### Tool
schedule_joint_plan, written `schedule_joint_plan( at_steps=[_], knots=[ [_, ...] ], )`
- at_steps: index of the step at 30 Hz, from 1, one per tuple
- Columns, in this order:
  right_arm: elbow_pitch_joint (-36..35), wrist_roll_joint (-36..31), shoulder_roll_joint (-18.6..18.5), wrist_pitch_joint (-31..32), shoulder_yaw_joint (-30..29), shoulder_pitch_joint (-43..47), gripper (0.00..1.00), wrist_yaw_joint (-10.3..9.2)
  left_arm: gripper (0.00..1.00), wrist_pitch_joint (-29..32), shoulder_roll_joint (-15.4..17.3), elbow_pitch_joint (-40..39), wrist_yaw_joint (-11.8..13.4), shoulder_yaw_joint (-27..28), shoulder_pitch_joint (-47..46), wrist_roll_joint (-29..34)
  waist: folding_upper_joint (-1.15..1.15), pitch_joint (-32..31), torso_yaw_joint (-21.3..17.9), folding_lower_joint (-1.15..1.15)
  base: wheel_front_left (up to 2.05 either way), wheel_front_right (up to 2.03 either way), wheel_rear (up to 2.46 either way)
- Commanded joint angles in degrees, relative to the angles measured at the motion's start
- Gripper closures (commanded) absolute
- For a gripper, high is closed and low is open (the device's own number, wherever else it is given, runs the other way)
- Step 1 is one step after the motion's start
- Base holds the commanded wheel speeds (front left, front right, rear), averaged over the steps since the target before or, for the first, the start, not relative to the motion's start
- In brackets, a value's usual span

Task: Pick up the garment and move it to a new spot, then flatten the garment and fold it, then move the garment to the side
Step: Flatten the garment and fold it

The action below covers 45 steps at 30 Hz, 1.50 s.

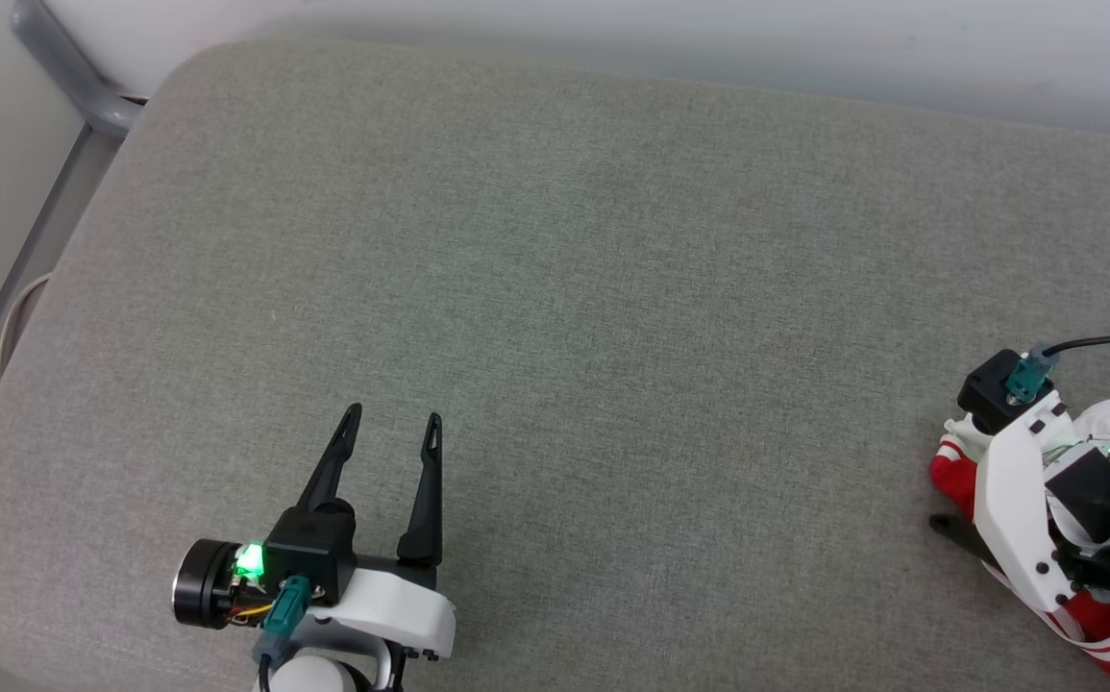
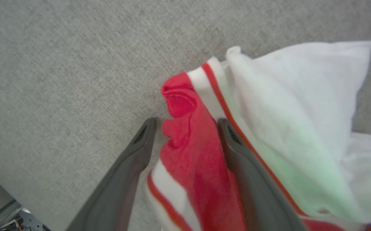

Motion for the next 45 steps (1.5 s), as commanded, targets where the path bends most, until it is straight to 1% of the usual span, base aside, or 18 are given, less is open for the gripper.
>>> schedule_joint_plan(
  at_steps=[1,3,4,5,8,14,15,19,22,28,31,34,39,41,43,45],
  knots=[
    [1.2,0.7,1.3,-0.1,1.6,1.2,0.00,-0.02,0.00,-0.2,-0.1,0.0,0.3,0.0,-0.6,0.0,0.00,0.0,0.1,0.00,0.00,0.00,0.00],
    [2.1,1.2,1.8,-2.4,2.0,0.5,0.00,-0.02,0.00,-0.2,-0.1,0.1,0.4,0.2,-0.3,0.0,0.00,-0.3,-0.2,0.00,0.00,0.00,0.00],
    [2.2,1.4,2.0,-3.8,1.8,-0.1,0.61,-0.03,0.00,-0.2,-0.1,0.2,0.5,0.4,0.0,0.0,0.00,-0.6,-0.4,0.00,0.00,0.00,0.00],
    [2.4,1.4,2.0,-5.5,1.8,-0.7,1.00,-0.03,0.00,-0.2,-0.1,0.3,0.5,0.5,0.2,0.0,0.00,-0.9,-0.7,0.00,0.00,0.00,0.00],
    [2.8,2.2,2.1,-11.0,0.5,-2.8,1.00,-0.03,0.00,-0.2,-0.1,0.6,0.3,0.7,0.5,0.4,0.00,-2.1,-1.4,0.00,0.00,0.00,0.00],
    [4.5,3.5,2.5,-22.3,-4.6,-5.9,1.00,-0.04,0.00,-0.2,-0.1,0.6,0.2,1.0,1.4,0.5,0.00,-4.2,-2.4,0.00,0.00,0.00,0.00],
    [4.8,3.6,3.1,-26.7,-7.0,-7.4,1.00,-0.04,0.00,-0.2,-0.1,0.6,0.0,1.1,1.7,0.7,0.00,-4.8,-2.6,0.00,0.00,0.00,0.00],
    [5.4,2.3,4.7,-30.7,-9.5,-10.3,1.00,-0.04,0.00,-0.2,-0.1,0.3,-0.2,0.9,1.7,0.6,0.00,-4.9,-1.8,0.00,0.00,0.00,0.00],
    [5.7,0.7,7.0,-32.2,-9.4,-12.9,1.00,-0.04,0.00,-0.2,-0.1,0.0,0.1,0.6,1.4,0.1,0.00,-4.5,-0.8,0.00,0.00,0.00,0.00],
    [6.9,-3.4,14.2,-33.5,-4.3,-18.9,1.00,-0.04,0.00,-0.2,-0.1,-0.4,0.9,-0.2,0.3,-1.2,0.00,-2.7,2.0,0.00,0.00,0.00,0.00],
    [8.6,-5.0,18.7,-34.2,0.1,-21.1,1.00,-0.03,0.00,-0.2,-0.1,-0.4,1.4,-0.5,0.0,-1.7,0.00,-1.8,3.3,0.00,0.00,0.00,0.00],
    [10.5,-5.9,22.5,-34.8,5.4,-22.3,1.00,-0.04,0.00,-0.2,-0.1,-0.4,1.8,-0.7,-0.5,-2.3,0.00,-1.0,4.4,0.00,0.00,0.00,0.00],
    [13.5,-6.3,28.1,-36.7,16.8,-21.6,1.00,-0.03,0.00,-0.2,-0.1,-0.4,2.3,-1.2,-1.0,-3.1,0.00,-0.1,5.8,0.00,0.00,0.00,0.00],
    [13.8,-6.2,29.3,-36.9,21.9,-20.3,1.00,-0.03,0.00,-0.2,-0.1,-0.4,2.6,-1.4,-1.0,-3.4,0.00,0.1,6.1,0.00,0.00,0.00,0.00],
    [13.1,-5.9,30.2,-36.4,24.2,-18.3,1.00,-0.05,0.00,-0.2,-0.1,-0.5,2.7,-1.5,-0.9,-3.5,0.00,0.2,6.3,0.00,0.00,0.00,0.00],
    [11.8,-7.0,30.7,-34.4,25.0,-15.5,1.00,-0.05,0.00,-0.2,-0.1,-0.6,2.9,-1.5,-0.7,-3.7,0.00,0.3,6.3,0.00,0.00,0.00,0.00]
  ],
)
